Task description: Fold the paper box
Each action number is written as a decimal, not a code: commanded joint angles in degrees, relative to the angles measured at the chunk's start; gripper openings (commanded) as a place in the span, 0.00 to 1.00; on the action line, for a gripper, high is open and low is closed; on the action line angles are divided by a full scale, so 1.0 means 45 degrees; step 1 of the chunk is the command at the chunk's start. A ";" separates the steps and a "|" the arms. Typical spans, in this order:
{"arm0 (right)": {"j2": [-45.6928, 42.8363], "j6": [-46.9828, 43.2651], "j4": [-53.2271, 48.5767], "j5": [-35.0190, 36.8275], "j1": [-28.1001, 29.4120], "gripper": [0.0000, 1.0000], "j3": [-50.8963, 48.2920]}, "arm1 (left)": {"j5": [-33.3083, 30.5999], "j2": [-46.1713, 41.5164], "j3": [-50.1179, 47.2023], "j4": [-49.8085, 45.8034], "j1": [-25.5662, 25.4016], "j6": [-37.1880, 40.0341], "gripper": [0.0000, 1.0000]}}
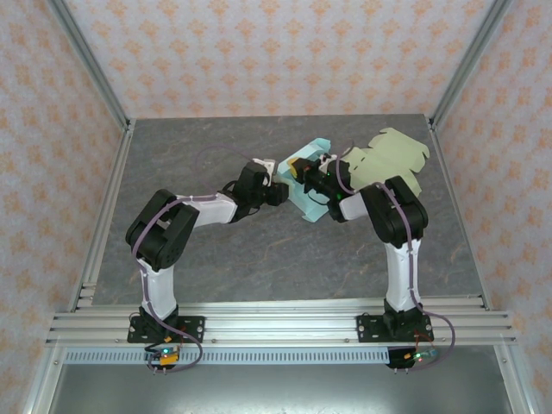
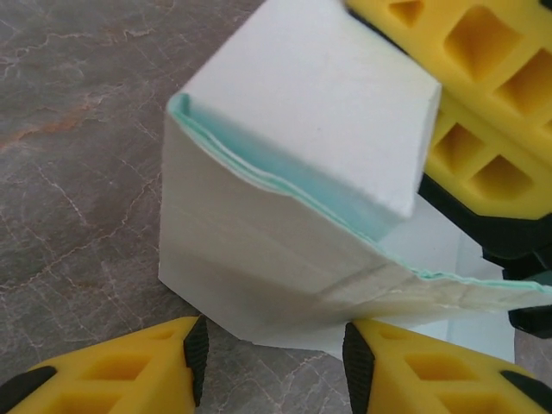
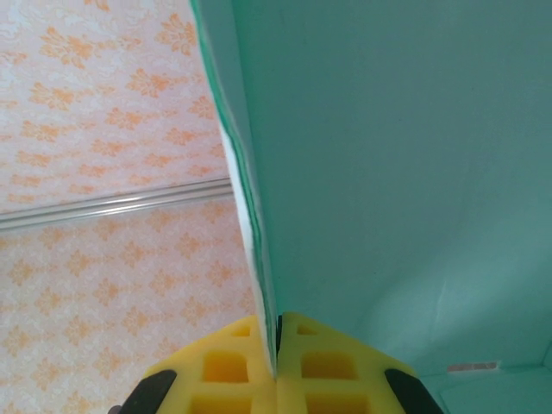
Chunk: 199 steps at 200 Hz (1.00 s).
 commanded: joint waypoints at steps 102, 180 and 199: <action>-0.0698 0.1561 0.0412 0.1167 0.0697 0.00 -0.0693 | -0.2062 -0.1415 -0.1206 0.1092 -0.0044 0.1773 0.50; -0.0865 0.0584 -0.0889 0.0805 0.0856 0.00 -0.0483 | -0.3134 -0.2752 -0.2985 0.1363 0.0002 0.3407 0.58; -0.1016 0.0289 -0.1331 0.0775 0.0927 0.00 -0.0541 | -0.3402 -0.3095 -0.3501 0.1700 0.0007 0.3313 0.56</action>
